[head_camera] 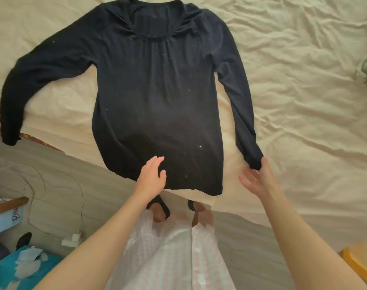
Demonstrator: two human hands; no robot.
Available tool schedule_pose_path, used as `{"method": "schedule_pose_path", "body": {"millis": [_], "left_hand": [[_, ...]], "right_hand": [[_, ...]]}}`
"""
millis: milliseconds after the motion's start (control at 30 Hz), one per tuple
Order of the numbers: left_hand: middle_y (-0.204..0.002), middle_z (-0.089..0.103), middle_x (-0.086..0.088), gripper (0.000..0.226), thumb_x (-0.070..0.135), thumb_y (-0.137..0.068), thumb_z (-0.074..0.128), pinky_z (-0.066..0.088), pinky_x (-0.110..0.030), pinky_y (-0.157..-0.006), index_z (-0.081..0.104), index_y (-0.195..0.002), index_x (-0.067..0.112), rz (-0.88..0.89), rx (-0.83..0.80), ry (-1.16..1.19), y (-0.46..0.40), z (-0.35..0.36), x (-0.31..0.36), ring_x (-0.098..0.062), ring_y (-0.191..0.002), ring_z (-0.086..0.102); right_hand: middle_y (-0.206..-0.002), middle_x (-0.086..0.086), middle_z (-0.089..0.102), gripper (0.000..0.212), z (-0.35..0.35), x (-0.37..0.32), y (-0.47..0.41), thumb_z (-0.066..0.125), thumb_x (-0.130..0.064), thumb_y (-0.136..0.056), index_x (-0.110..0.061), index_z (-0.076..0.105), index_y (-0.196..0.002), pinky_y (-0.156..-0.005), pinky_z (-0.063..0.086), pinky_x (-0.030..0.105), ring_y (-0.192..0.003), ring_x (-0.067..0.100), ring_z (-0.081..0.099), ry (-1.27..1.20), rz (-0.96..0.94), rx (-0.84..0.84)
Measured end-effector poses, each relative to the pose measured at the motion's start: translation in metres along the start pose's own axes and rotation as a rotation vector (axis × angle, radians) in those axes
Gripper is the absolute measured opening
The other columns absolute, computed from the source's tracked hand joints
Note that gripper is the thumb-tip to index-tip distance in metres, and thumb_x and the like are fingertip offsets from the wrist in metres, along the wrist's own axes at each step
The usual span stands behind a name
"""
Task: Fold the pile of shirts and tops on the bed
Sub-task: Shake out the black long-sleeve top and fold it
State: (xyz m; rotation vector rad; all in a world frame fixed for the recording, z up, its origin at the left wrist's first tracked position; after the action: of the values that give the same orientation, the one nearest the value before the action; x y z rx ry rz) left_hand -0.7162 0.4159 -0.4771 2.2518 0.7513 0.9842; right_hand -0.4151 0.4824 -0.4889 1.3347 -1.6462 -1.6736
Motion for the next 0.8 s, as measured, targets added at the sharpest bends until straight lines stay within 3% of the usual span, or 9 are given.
{"method": "schedule_pose_path", "body": {"millis": [100, 167, 267, 333, 400, 467, 567, 667, 800], "left_hand": [[-0.153, 0.026, 0.003, 0.048, 0.023, -0.098, 0.046, 0.030, -0.036, -0.110, 0.033, -0.143, 0.025, -0.015, -0.061, -0.038, -0.010, 0.027, 0.052, -0.017, -0.140, 0.026], [-0.151, 0.030, 0.003, 0.048, 0.024, -0.097, 0.047, 0.032, -0.036, -0.109, 0.032, -0.143, 0.025, -0.029, -0.125, 0.015, -0.015, 0.042, 0.083, -0.018, -0.138, 0.032], [-0.143, 0.041, -0.002, 0.048, 0.027, -0.097, 0.048, 0.043, -0.038, -0.102, 0.031, -0.143, 0.025, -0.184, -0.210, 0.513, -0.019, 0.055, 0.127, -0.020, -0.124, 0.047], [-0.132, 0.049, -0.004, 0.050, 0.032, -0.096, 0.050, 0.051, -0.033, -0.087, 0.031, -0.142, 0.024, -0.273, -0.242, 0.869, -0.023, 0.063, 0.162, -0.018, -0.110, 0.056], [-0.121, 0.052, 0.000, 0.049, 0.033, -0.094, 0.054, 0.051, -0.026, -0.074, 0.035, -0.138, 0.024, -0.276, -0.259, 0.919, -0.026, 0.071, 0.189, -0.013, -0.098, 0.058], [-0.119, 0.052, 0.001, 0.042, 0.024, -0.093, 0.058, 0.048, -0.020, -0.069, 0.044, -0.132, 0.022, -0.269, -0.189, 0.747, -0.032, 0.074, 0.204, -0.009, -0.093, 0.055], [-0.130, 0.052, -0.003, 0.035, 0.015, -0.095, 0.052, 0.041, -0.020, -0.080, 0.049, -0.130, 0.016, -0.258, -0.069, 0.491, -0.040, 0.071, 0.207, -0.011, -0.105, 0.049], [-0.136, 0.048, -0.002, 0.036, 0.017, -0.100, 0.041, 0.039, -0.031, -0.099, 0.044, -0.136, 0.014, -0.305, -0.051, 0.518, -0.038, 0.066, 0.199, -0.016, -0.119, 0.045], [-0.142, 0.041, 0.004, 0.041, 0.038, -0.100, 0.034, 0.029, -0.042, -0.111, 0.040, -0.137, 0.021, -0.368, -0.072, 0.676, -0.021, 0.063, 0.186, -0.018, -0.133, 0.035]], "right_hand": [[-0.103, 0.011, 0.053, 0.042, 0.011, -0.014, -0.005, 0.052, -0.023, -0.097, -0.009, 0.040, -0.135, -0.088, 0.047, 0.033, -0.090, 0.019, 0.058, -0.221, 0.136, -0.052], [-0.107, 0.009, 0.054, 0.032, 0.009, -0.031, -0.006, 0.052, -0.008, -0.095, -0.006, 0.048, -0.127, -0.077, 0.048, 0.027, -0.080, 0.017, 0.056, -0.184, -0.013, 0.016], [-0.108, 0.006, 0.061, 0.025, 0.016, -0.055, 0.010, 0.055, -0.005, -0.093, -0.009, 0.060, -0.117, -0.075, 0.051, 0.027, -0.091, 0.018, 0.059, 0.272, -0.465, 0.051], [-0.105, 0.002, 0.063, 0.026, 0.030, -0.061, 0.025, 0.056, -0.001, -0.090, -0.009, 0.064, -0.114, -0.087, 0.050, 0.030, -0.098, 0.017, 0.060, 0.534, -0.693, -0.105], [-0.103, -0.003, 0.062, 0.032, 0.038, -0.058, 0.034, 0.054, 0.004, -0.089, -0.011, 0.066, -0.114, -0.087, 0.049, 0.021, -0.098, 0.010, 0.059, 0.733, -0.766, -0.282], [-0.103, -0.007, 0.061, 0.038, 0.036, -0.055, 0.033, 0.048, 0.007, -0.088, -0.015, 0.066, -0.113, -0.083, 0.046, 0.011, -0.097, 0.005, 0.058, 0.836, -0.738, -0.411], [-0.101, -0.012, 0.060, 0.037, 0.021, -0.061, 0.023, 0.043, 0.004, -0.090, -0.023, 0.065, -0.102, -0.078, 0.045, 0.008, -0.090, -0.001, 0.060, 0.898, -0.683, -0.393], [-0.098, -0.003, 0.064, 0.029, 0.011, -0.072, 0.007, 0.042, -0.001, -0.094, -0.020, 0.063, -0.097, -0.080, 0.052, 0.026, -0.085, 0.009, 0.064, 0.789, -0.573, -0.312], [-0.104, 0.006, 0.066, 0.026, 0.031, -0.064, -0.007, 0.041, -0.029, -0.101, -0.012, 0.059, -0.109, -0.082, 0.051, 0.031, -0.096, 0.020, 0.063, 0.554, -0.140, -0.404]]}}
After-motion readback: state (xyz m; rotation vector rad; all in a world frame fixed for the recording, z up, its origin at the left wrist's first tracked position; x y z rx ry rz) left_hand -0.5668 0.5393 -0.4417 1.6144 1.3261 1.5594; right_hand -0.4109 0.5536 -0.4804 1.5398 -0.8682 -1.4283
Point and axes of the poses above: each hand's wrist, its own y-axis away from the middle knuckle, its own z-axis out of the palm, x = y × z, the point moved 6 cm from there along -y, towards the middle knuckle
